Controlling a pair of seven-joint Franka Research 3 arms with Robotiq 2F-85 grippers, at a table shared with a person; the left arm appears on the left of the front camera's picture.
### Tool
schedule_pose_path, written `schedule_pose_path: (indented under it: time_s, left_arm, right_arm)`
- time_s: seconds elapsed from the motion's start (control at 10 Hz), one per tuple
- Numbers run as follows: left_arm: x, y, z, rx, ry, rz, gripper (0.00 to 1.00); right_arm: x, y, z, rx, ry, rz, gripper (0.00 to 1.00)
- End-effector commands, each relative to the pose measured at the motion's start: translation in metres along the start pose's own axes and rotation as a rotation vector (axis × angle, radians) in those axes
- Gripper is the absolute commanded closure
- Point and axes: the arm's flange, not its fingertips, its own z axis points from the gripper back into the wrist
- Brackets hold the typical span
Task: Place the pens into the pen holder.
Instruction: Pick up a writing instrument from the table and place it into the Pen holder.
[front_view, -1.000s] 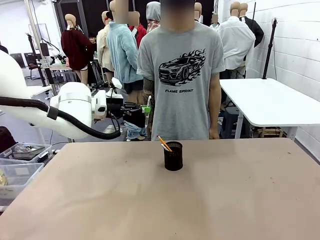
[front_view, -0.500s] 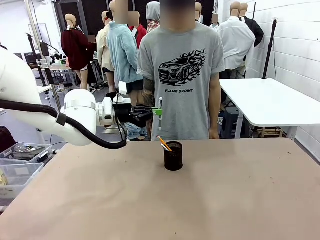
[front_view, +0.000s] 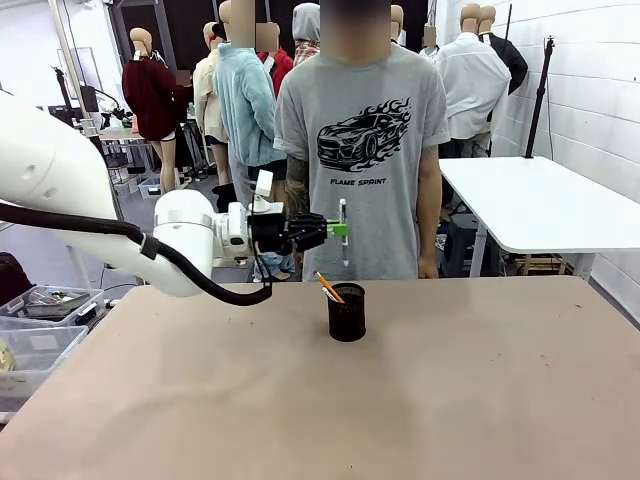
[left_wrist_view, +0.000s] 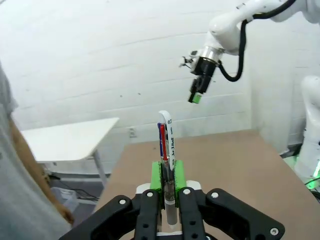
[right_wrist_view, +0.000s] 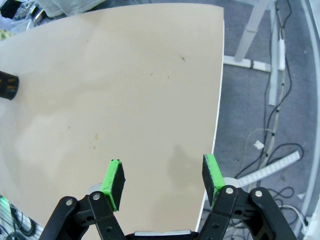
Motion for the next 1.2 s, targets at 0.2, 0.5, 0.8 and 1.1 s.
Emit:
schedule_pose_path:
  time_s: [0.2,0.5,0.8,1.1]
  left_arm:
    - [-0.033,0.018,-0.031,-0.093,0.078,0.105,1.00]
    - [-0.046,0.020,-0.027,-0.087,0.102,0.147,1.00]
    - [-0.056,0.021,-0.018,-0.061,0.150,0.161,1.00]
    - [-0.062,0.021,-0.016,-0.070,0.175,0.184,1.00]
  right_arm:
    - [-0.002,0.000,-0.001,-0.003,0.003,0.014,0.22]
    - [-0.002,0.000,-0.001,-0.003,0.003,0.014,0.22]
    - [-0.002,0.000,-0.001,-0.003,0.003,0.014,0.22]
    - [-0.002,0.000,-0.001,-0.003,0.003,0.014,0.22]
